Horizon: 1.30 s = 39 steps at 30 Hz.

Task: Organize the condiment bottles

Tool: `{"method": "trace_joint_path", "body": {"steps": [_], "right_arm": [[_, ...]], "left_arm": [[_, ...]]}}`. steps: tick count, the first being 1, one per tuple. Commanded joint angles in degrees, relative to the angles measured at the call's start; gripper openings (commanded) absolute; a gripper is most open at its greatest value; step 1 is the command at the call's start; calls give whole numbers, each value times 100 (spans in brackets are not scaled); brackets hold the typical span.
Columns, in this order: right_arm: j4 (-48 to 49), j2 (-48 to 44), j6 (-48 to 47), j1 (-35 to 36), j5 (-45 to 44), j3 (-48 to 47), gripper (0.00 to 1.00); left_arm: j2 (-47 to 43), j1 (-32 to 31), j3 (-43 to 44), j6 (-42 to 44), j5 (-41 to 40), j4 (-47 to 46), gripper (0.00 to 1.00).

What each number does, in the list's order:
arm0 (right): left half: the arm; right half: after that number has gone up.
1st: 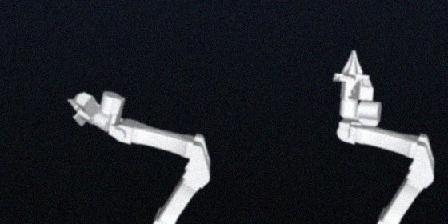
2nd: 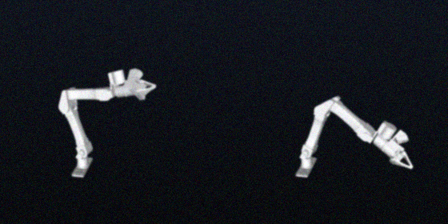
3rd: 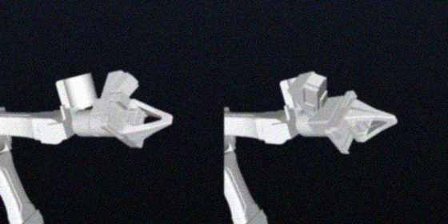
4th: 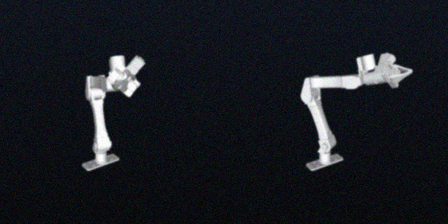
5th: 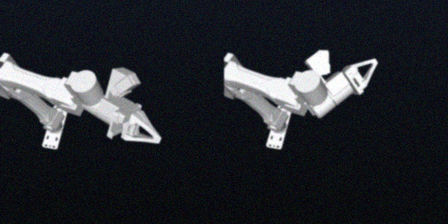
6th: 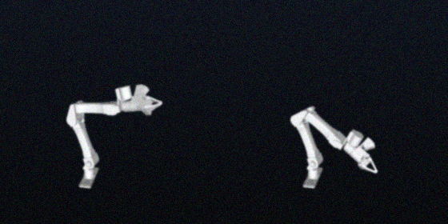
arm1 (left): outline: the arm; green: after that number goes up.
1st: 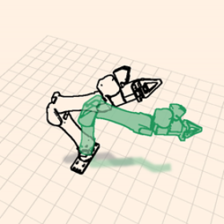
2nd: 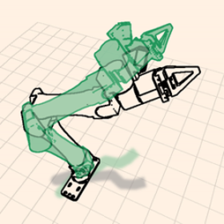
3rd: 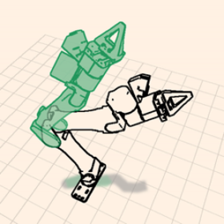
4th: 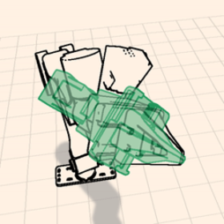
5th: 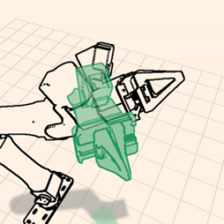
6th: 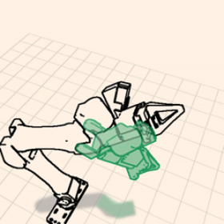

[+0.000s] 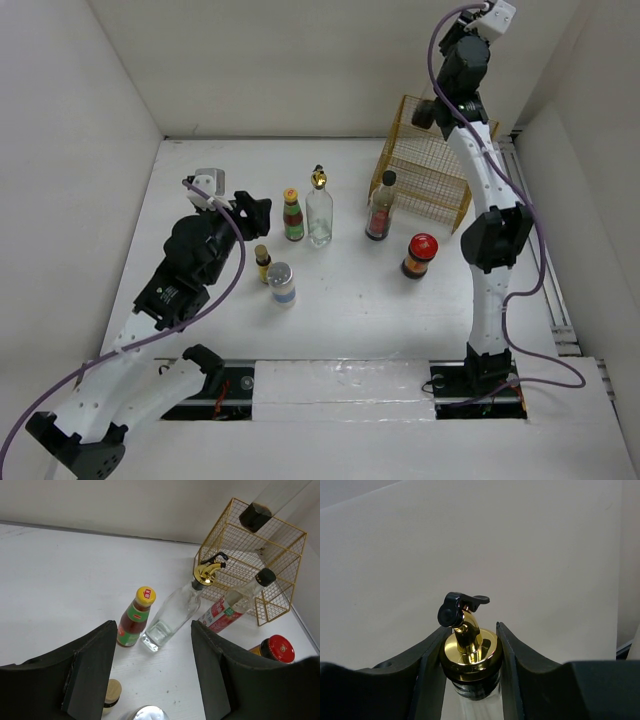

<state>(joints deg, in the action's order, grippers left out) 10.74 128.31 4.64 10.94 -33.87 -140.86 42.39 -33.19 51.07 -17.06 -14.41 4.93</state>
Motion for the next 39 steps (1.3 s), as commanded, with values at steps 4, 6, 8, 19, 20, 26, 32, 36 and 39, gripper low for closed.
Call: {"method": "trace_joint_path", "body": {"steps": [4, 6, 8, 19, 20, 26, 32, 36, 39], "right_arm": [[1088, -306, -51, -22, -67, 110, 6], [1228, -463, -112, 40, -67, 689, 6], [1500, -518, -166, 118, -67, 1241, 6], [1668, -711, -289, 347, -199, 2299, 9], [1668, -711, -289, 347, -199, 2378, 9], [1519, -711, -289, 400, -384, 2431, 13], [1519, -773, -236, 452, -568, 2800, 37], [1466, -1132, -175, 453, -568, 3046, 62], [905, -1501, -122, 453, -201, 2924, 77]], "left_arm": [[6, -21, -27, 18, -79, -308, 56], [6, -21, -27, 18, -79, -308, 56], [6, -21, -27, 18, -79, -308, 56], [-47, -21, -27, 18, 26, -308, 56], [-47, -21, -27, 18, 26, -308, 56], [-47, -21, -27, 18, 79, -308, 56], [-100, -21, -27, -34, 132, -308, 56], [-100, -21, -27, -34, 132, -308, 56], [-152, -21, -27, -34, 80, -308, 56]]}}
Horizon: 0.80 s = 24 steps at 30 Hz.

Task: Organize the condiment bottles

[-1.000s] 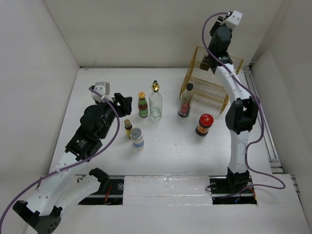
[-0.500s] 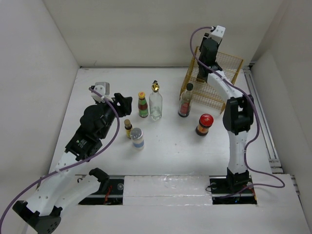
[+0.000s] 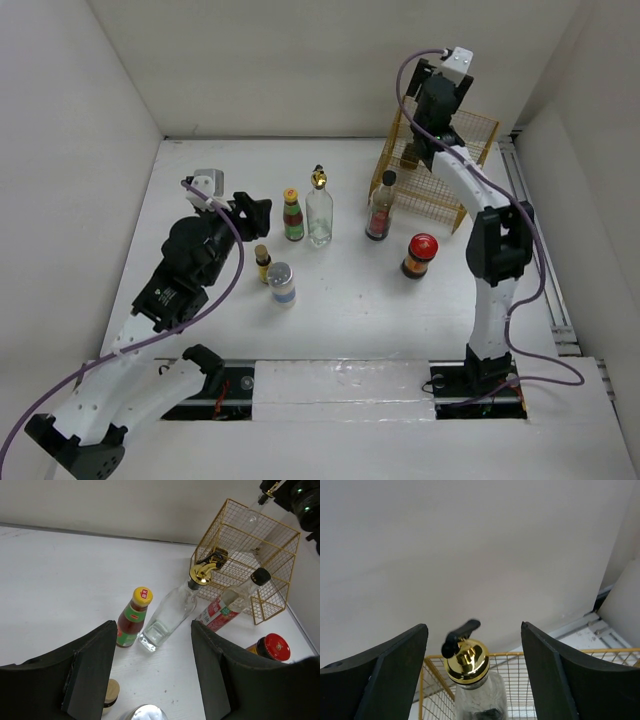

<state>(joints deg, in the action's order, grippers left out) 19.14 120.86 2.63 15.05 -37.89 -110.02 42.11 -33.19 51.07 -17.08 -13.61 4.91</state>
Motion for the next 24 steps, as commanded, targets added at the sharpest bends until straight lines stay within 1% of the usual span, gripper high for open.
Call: {"method": "trace_joint_path", "body": {"steps": [1, 2, 3, 4, 6, 7, 8, 9, 10, 11, 12, 13, 14, 15, 16, 17, 18, 20, 22, 24], "right_arm": [[-75, -878, 79, 42, 333, -221, 82], [-198, -1149, 132, 42, 491, -222, 84], [-522, -1300, 132, 94, 945, -222, 85], [-708, -1458, 132, 95, 1220, -222, 87], [-1190, -2055, 132, 147, 1852, 40, 87], [-1341, -2284, 184, 269, 2786, 216, 85], [-1447, -2530, 185, 271, 3309, 757, 78], [-1448, -3045, 289, 375, 3784, 1110, 75], [-1448, -3286, 290, 437, 4729, 1479, 65], [-1352, -3505, 351, 542, 5217, 1840, 54], [-1212, -3908, 404, 543, 5630, 2609, 41], [-706, -4077, 561, 639, 5957, 3008, 40], [-527, -4201, 615, 753, 6421, 3360, 41], [-525, -4272, 616, 815, 6565, 3729, 54], [-603, -4272, 502, 876, 6671, 3811, 61], [-909, -4211, 423, 964, 6907, 3812, 71], [-1120, -4124, 326, 1026, 7057, 3812, 71], [-1568, -3851, -16, 1166, 7173, 3707, 77], [-1571, -3746, -131, 1404, 7173, 3768, 81], [-1571, -3553, -254, 1631, 6937, 3768, 83]], "left_arm": [[-124, -21, -27, -32, -2, -306, 56], [-124, -21, -27, -32, -2, -254, 56], [-124, -21, -27, -32, -63, -253, 56], [-124, -21, -27, -93, -124, -253, 56], [-177, -21, 25, -146, -247, -148, 56], [-177, -21, 26, -225, -457, -148, 56], [-177, -21, 26, -278, -572, -87, 57], [-229, -21, 26, -278, -677, -86, 57], [-229, -21, 26, -374, -844, -34, 59], [-229, -21, 26, -375, -845, -34, 59], [-290, -21, 26, -523, -932, -34, 60], [-291, -21, 26, -524, -933, -34, 60], [-291, -21, 26, -524, -933, -34, 60], [-291, -21, 26, -524, -933, -34, 60], [-291, -21, 78, -524, -933, 19, 60], [-291, -21, 79, -524, -881, 19, 60], [-291, -21, 79, -524, -785, 19, 60], [-291, -21, 79, -524, -714, 19, 60], [-291, -21, 79, -524, -714, 19, 60], [-291, -21, 79, -524, -661, 19, 60]]}}
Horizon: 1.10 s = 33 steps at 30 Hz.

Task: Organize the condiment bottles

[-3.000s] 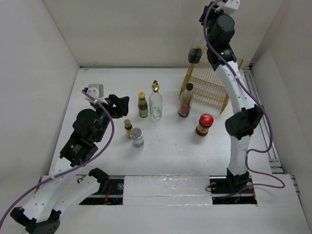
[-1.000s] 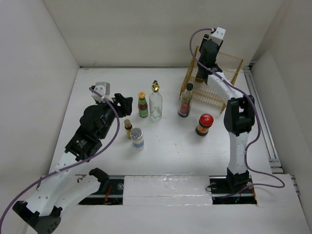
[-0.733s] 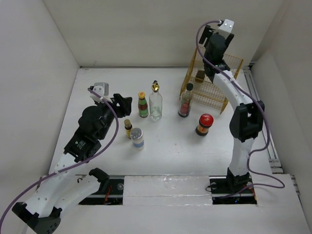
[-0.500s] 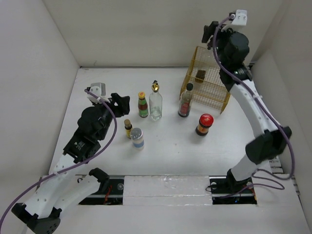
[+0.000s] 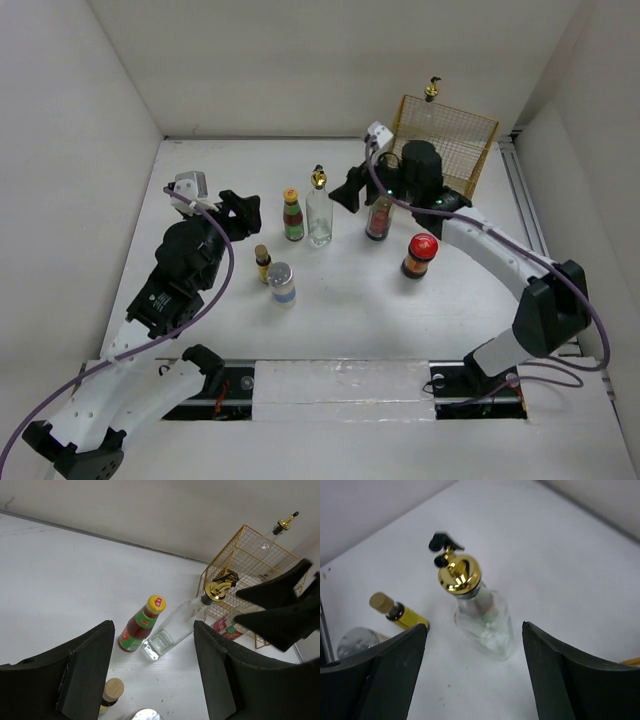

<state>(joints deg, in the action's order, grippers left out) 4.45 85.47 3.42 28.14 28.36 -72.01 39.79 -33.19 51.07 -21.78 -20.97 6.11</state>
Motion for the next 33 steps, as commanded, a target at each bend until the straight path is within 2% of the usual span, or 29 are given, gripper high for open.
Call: {"method": "trace_joint_path", "body": {"steps": [1, 5, 10, 18, 22, 26, 32, 33], "right_arm": [[-102, 83, -333, 402, 197, -33, 83], [-102, 601, -412, 613, -268, -340, 84], [459, 866, -299, 806, -717, -393, 84], [1566, 980, 18, 1176, -2376, 46, 83], [2323, 927, 220, 1238, -2660, 363, 76], [2376, 1174, 335, 1238, -2835, 249, 63], [2984, 1375, 387, 1352, -3223, 223, 55], [2983, 1376, 387, 1352, -3223, 92, 50]], "left_arm": [[-59, -21, 79, -54, 76, -101, 60], [-59, -21, 79, -2, 181, -154, 60], [-59, -21, 79, -2, 181, -154, 60], [-59, -21, 79, 51, 287, -154, 60], [-59, -21, 79, 51, 339, -207, 60], [-59, -21, 79, 51, 339, -207, 60], [-7, -21, 79, 51, 392, -207, 60], [-6, -21, 79, 103, 392, -207, 60]]}}
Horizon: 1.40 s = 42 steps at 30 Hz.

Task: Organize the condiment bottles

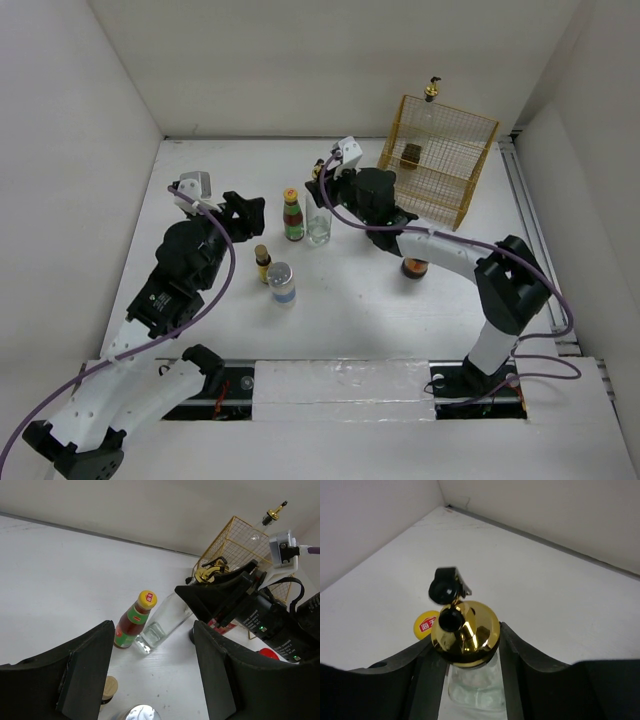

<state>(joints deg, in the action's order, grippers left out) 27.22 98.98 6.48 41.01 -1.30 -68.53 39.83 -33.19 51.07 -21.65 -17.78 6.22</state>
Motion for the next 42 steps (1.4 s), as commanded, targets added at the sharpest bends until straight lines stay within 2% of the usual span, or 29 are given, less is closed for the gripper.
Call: {"method": "trace_joint_path", "body": {"steps": [1, 3, 4, 6, 9, 19, 22, 27, 30, 37, 42], "right_arm": [[705, 95, 81, 65, -326, -257, 48], [758, 156, 81, 117, -327, -310, 42], [758, 157, 81, 117, -397, -310, 29], [837, 18, 81, 178, -545, -362, 20], [837, -246, 81, 240, -661, -511, 19], [-208, -1240, -700, 171, -1635, -2207, 18], [-445, -1407, -762, -215, -1927, -2620, 18], [-849, -1478, -762, -1259, -2479, -3297, 18], [-1157, -1206, -710, -1815, -2646, -3824, 16], [-1544, -626, -710, -2790, -2578, -4651, 15], [-1658, -292, -710, -3142, -2384, -5002, 15]], "left_arm": [[-11, -21, 79, 91, 125, -218, 60], [-11, -21, 79, 91, 126, -218, 60], [-11, -21, 79, 91, 126, -218, 60], [-11, -21, 79, 91, 126, -218, 60], [-11, -21, 79, 91, 126, -218, 60], [42, -21, 79, 91, 126, -218, 60], [42, -21, 79, 91, 126, -218, 60], [42, -21, 79, 91, 126, -218, 60], [42, -21, 79, 91, 126, -218, 60], [42, -21, 26, 91, 126, -218, 60], [94, -21, 26, 143, 55, -218, 60]]}}
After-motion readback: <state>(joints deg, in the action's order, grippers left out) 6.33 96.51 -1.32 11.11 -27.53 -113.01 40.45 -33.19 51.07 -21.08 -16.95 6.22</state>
